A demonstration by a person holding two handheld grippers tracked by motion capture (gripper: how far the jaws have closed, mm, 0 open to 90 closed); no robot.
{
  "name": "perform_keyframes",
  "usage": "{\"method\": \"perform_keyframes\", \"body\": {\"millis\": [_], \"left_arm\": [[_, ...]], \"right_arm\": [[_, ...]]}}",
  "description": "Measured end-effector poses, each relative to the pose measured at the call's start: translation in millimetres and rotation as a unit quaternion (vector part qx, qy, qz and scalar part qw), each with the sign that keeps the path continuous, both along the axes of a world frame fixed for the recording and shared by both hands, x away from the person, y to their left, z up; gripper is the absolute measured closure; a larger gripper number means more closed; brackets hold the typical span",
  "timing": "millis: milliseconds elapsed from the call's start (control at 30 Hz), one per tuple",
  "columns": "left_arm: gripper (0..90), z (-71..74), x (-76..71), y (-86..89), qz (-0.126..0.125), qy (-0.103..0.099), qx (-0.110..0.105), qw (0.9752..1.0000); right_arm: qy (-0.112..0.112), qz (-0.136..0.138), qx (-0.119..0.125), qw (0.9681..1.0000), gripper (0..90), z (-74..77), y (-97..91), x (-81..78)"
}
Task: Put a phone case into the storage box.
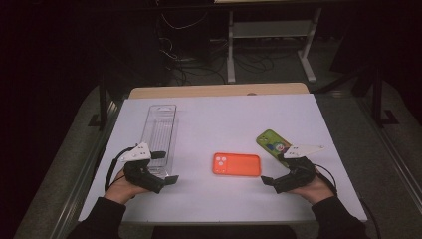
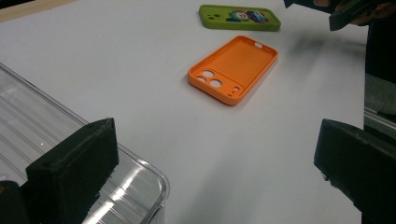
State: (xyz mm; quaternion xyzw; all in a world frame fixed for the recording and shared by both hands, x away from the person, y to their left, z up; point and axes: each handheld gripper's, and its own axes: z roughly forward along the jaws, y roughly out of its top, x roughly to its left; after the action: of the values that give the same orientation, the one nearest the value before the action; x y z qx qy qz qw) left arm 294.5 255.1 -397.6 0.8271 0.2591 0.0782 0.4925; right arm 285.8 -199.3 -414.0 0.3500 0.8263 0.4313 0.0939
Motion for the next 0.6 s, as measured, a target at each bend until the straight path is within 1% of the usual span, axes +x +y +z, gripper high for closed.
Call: {"method": "perform_keyframes", "body": {"millis": [100, 167, 200, 233, 267, 333, 367, 400, 433, 467, 600], "left_arm": [[0.0, 0.5, 0.0, -0.4, -0.001, 0.000, 0.001, 1.0000], [0.0, 0.7, -0.1, -0.3, -0.001, 0.000, 0.002, 1.0000], [0.0, 0.9, -0.1, 0.0, -0.001, 0.001, 0.005, 1.0000], [0.0, 1.1, -0.1, 0.4, -0.001, 0.001, 0.007, 1.0000], [0.0, 1.3, 0.0, 0.5, 0.000, 0.004, 0.007, 1.0000], [0.0, 1.1, 0.2, 0.4, -0.002, 0.004, 0.008, 1.0000], [0.0, 1.2, 0.2, 0.5, -0.002, 0.004, 0.010, 0.9999], [0.0, 0.9, 0.2, 0.6, -0.003, 0.004, 0.009, 0.9999], [0.0, 0.7, 0.5, 0.8, -0.004, 0.003, 0.010, 0.9999], [0.0, 0.7, 0.4, 0.8, -0.004, 0.003, 0.010, 0.9999], [0.0, 1.1, -0.1, 0.5, -0.002, 0.003, 0.007, 1.0000]], "right_arm": [[0.005, 0.009, -0.008, 0.9999, 0.0, 3.0, 1.8, 4.4], [0.009, 0.010, -0.009, 0.9999, 0.0, 4.3, 2.7, 6.1], [0.009, 0.020, -0.011, 0.9997, 0.0, 7.2, 3.5, 9.9], [0.009, 0.020, -0.011, 0.9997, 0.0, 7.2, 3.5, 9.9], [0.010, 0.027, -0.016, 0.9995, 0.0, 9.5, 5.0, 14.5], [0.008, 0.030, -0.016, 0.9994, 0.0, 9.8, 5.3, 16.3], [0.011, 0.039, -0.018, 0.9990, 1.7, 11.7, 7.5, 20.4], [0.011, 0.039, -0.018, 0.9990, 1.7, 11.7, 7.5, 20.4], [0.011, 0.044, -0.019, 0.9988, 1.7, 13.6, 9.9, 23.4], [0.006, 0.046, -0.019, 0.9987, 1.4, 14.4, 10.8, 25.6], [0.004, 0.047, -0.016, 0.9987, 0.0, 18.5, 15.0, 31.6]]}}
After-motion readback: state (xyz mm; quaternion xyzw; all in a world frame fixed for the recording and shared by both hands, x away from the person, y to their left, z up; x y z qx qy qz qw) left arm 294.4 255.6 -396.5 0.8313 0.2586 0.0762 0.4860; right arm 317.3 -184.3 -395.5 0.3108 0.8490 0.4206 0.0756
